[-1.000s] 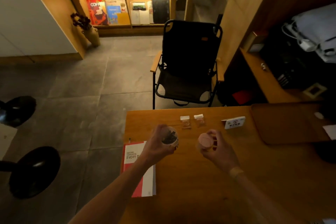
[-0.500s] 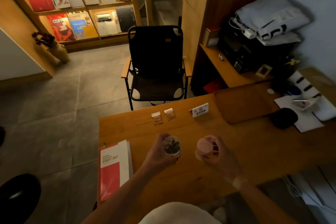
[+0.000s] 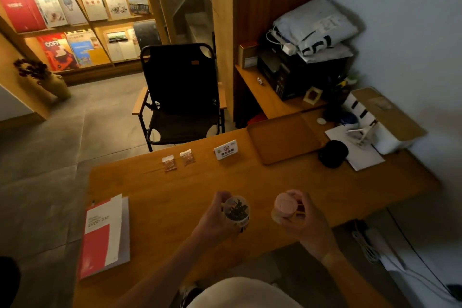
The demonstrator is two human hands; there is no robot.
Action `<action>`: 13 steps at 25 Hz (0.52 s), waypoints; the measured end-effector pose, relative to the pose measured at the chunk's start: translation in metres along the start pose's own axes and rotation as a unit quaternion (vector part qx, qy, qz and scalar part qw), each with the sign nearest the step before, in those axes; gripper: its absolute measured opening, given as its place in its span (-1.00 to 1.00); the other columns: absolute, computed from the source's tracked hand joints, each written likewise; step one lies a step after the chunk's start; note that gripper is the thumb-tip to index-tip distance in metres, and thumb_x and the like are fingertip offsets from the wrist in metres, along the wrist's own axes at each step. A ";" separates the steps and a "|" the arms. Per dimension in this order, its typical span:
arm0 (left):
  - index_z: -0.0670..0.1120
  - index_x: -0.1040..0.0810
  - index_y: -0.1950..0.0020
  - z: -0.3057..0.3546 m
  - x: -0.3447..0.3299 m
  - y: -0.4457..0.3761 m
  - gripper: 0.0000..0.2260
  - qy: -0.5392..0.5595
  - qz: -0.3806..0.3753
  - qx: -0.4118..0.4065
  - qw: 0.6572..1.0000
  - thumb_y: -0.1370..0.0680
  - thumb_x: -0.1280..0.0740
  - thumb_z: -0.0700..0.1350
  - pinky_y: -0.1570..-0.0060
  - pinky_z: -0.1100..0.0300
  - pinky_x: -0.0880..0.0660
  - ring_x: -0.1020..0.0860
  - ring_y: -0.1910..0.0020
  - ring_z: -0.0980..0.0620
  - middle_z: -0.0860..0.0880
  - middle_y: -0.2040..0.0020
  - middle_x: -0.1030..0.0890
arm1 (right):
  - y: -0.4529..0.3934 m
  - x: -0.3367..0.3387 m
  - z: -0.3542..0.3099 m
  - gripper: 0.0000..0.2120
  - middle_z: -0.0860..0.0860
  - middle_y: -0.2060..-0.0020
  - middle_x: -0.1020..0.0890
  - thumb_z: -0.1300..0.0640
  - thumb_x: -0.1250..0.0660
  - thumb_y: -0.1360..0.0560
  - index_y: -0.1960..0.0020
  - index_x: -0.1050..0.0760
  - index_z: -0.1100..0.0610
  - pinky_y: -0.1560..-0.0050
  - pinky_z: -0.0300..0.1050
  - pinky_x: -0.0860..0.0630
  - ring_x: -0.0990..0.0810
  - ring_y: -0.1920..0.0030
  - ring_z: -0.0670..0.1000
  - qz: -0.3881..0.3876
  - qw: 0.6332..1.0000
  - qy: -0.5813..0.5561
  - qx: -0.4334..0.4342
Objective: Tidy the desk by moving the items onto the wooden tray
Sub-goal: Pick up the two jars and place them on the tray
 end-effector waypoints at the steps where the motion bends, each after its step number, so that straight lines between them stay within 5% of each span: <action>1: 0.02 -0.27 -0.26 0.005 -0.012 -0.002 -0.39 -0.002 0.004 0.000 1.000 -0.36 -0.53 -0.24 0.20 0.24 -0.61 -0.50 -0.19 0.01 -0.03 -0.25 -0.43 | 0.002 0.012 0.006 -0.39 -0.12 -0.23 -0.47 -0.01 -0.53 -0.35 -0.29 -0.30 -0.14 -0.22 0.00 -0.55 -0.50 -0.25 -0.04 0.000 1.000 -0.003 -0.002; 8: 0.16 -0.30 -0.20 0.028 -0.070 -0.018 -0.40 0.031 -0.013 -0.019 0.999 -0.33 -0.53 -0.20 0.21 0.30 -0.58 -0.52 -0.09 0.26 0.13 -0.19 -0.45 | 0.011 0.077 0.043 -0.35 -0.13 -0.26 -0.46 -0.01 -0.55 -0.33 -0.30 -0.29 -0.18 -0.26 0.09 -0.53 -0.49 -0.28 -0.02 0.013 0.999 -0.029 -0.034; 13: 0.15 -0.32 -0.20 0.033 -0.076 -0.042 -0.43 0.052 -0.025 -0.020 0.998 -0.32 -0.52 -0.16 0.17 0.22 -0.60 -0.49 -0.21 0.07 0.07 -0.22 -0.45 | -0.008 0.091 0.051 -0.40 -0.23 -0.20 -0.47 -0.05 -0.54 -0.33 -0.25 -0.31 -0.25 -0.15 -0.14 -0.54 -0.51 -0.21 -0.10 0.007 0.999 -0.035 -0.028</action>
Point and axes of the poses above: each hand's wrist, its own y-axis away from the middle knuckle, its own x-axis out of the back of the hand, z = x × y, the point moved 3 cm from there along -y, towards the middle knuckle
